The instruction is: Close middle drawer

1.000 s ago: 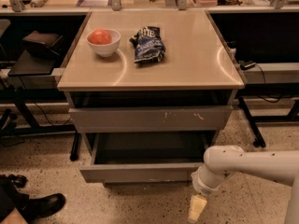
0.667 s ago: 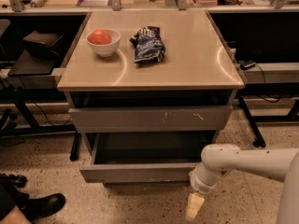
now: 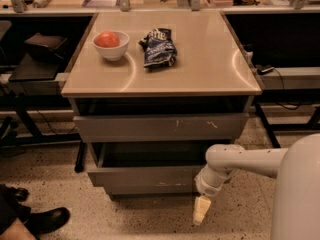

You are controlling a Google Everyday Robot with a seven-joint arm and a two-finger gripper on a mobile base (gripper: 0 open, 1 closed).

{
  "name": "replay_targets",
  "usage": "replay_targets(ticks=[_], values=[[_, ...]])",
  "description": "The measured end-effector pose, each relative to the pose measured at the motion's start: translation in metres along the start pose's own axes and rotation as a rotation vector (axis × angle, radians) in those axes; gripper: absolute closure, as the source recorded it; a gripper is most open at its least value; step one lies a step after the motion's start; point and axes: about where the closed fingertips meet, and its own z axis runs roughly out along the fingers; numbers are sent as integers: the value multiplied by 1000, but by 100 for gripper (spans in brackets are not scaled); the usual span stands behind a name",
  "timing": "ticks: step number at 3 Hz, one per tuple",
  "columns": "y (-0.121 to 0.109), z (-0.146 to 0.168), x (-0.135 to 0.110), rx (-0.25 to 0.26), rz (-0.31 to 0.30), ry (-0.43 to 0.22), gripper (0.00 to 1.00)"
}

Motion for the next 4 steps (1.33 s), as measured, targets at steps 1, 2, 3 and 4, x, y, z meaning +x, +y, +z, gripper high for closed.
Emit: replay_targets(ticks=[1,2,3,4], values=[[-40,-24,-33,45,-17,-17,0],[-39,-24,-33,46,-17,-18,0],[-69,-43,-52,73,3,-72,0],[-84,-57,-61,106,14,-100,0]])
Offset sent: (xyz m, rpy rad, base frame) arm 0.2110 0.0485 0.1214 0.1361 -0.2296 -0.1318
